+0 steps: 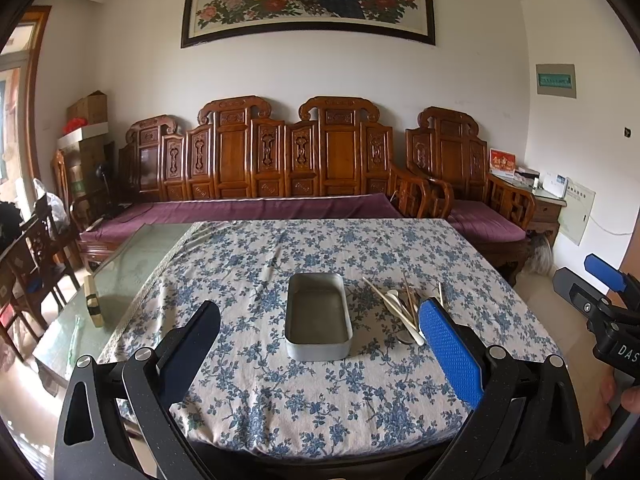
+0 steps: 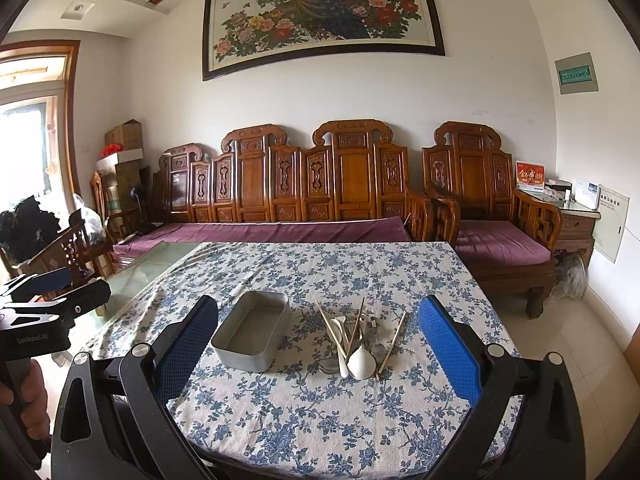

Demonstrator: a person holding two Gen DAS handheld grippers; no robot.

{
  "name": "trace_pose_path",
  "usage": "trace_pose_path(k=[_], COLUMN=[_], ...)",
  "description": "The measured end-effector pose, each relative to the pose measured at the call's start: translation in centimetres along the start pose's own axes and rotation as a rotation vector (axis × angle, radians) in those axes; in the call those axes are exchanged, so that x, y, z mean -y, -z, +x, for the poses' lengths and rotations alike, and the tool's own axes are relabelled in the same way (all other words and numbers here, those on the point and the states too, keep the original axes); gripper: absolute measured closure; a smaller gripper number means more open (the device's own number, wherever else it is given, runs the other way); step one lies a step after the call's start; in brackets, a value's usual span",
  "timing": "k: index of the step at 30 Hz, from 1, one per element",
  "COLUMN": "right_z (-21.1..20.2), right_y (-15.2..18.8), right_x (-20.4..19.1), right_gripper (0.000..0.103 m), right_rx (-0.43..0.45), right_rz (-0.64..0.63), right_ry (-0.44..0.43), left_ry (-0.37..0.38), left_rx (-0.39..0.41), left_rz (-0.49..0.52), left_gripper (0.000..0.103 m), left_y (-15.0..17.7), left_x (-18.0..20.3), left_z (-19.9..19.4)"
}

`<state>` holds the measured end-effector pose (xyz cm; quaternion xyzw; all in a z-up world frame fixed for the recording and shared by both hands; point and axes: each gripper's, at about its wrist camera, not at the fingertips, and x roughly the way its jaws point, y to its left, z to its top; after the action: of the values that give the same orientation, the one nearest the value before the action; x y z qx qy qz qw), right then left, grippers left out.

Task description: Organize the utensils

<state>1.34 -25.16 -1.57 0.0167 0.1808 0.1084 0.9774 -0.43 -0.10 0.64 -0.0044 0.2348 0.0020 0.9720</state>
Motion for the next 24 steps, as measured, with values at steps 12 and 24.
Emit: trace_pose_path(k=[12, 24], right_z=[0.02, -0.01], right_y=[0.01, 0.04], right_x=[0.05, 0.07], right_gripper=[0.002, 0.002], right_rx=[0.0, -0.001], right_rz=[0.0, 0.0], right_ry=[0.0, 0.0], left_ry=[-0.001, 0.0], left_rx=[-0.002, -0.003], left_rz=[0.004, 0.007], left_gripper=[0.006, 0.006], left_y=[-0.06, 0.02], left_x=[0.18, 0.46], left_z=[-0.08, -0.11])
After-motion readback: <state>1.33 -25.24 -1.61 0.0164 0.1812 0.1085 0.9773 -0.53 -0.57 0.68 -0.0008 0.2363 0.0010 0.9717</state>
